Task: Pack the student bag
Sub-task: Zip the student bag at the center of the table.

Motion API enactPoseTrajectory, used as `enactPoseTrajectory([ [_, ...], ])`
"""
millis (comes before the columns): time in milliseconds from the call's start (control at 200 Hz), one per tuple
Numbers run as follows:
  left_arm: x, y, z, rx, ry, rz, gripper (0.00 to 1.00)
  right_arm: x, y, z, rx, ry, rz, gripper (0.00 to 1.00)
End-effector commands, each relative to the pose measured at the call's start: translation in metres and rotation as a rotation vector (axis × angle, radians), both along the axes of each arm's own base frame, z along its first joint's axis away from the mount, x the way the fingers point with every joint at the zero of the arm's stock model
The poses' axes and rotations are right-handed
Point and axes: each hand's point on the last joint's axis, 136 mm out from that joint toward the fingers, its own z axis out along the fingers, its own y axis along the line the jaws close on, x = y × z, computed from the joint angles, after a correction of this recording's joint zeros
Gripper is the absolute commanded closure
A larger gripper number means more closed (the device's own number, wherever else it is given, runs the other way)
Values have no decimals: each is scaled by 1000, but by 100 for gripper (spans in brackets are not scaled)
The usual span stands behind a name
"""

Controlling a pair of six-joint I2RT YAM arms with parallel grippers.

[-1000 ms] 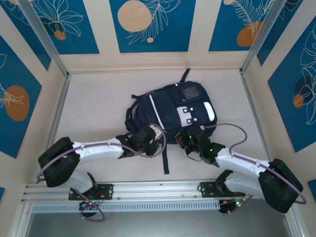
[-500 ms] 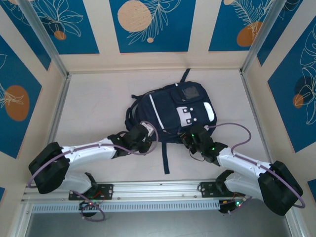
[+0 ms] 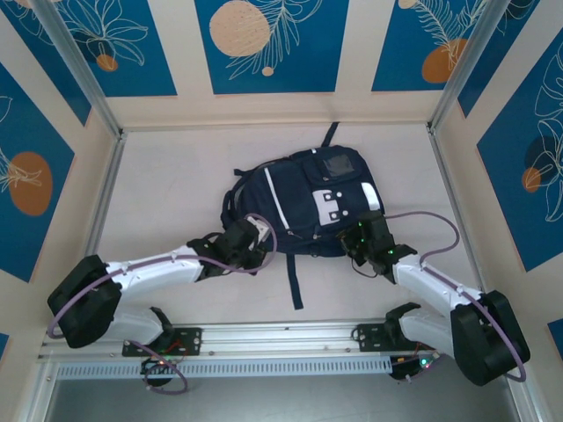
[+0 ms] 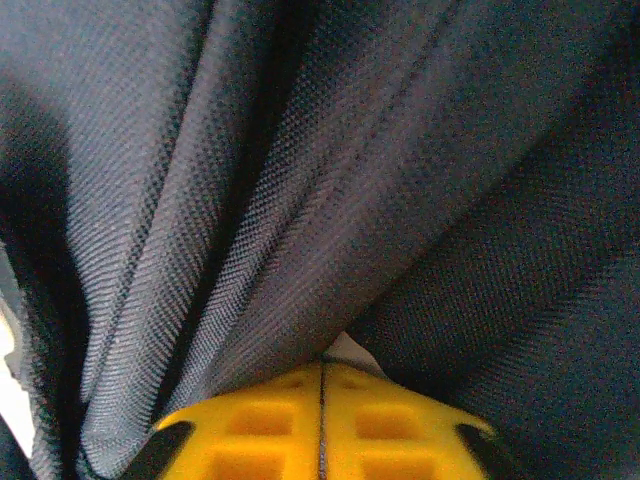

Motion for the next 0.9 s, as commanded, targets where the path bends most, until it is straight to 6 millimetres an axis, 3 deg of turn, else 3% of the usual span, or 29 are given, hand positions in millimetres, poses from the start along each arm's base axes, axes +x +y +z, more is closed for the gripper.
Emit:
enactPoseTrajectory([
  [0,-11,-27,12,-54,52,-90,100,-3,21,31,67,-48,112,60],
  [75,-17,-45,23,-90,50,-143,100,-20,33,37,140,-7,114,49],
  [280,-44,-91,35,-128,76,-281,100,-61,57,39,317,73,53,37],
  [440,-61,-115,37,-131,89,-347,100,-63,66,36,394,36,6,34],
  [575,-66,-121,37,-132,98,-358,100,-67,62,22,401,72,-47,35],
  [665,-68,-122,36,-128,103,-362,100,-67,55,10,391,71,-92,47],
  [830,-66,-112,29,-74,102,-341,100,-57,42,6,331,24,-132,100],
  [895,-63,-103,25,-30,93,-318,100,-56,36,3,301,24,-135,100],
])
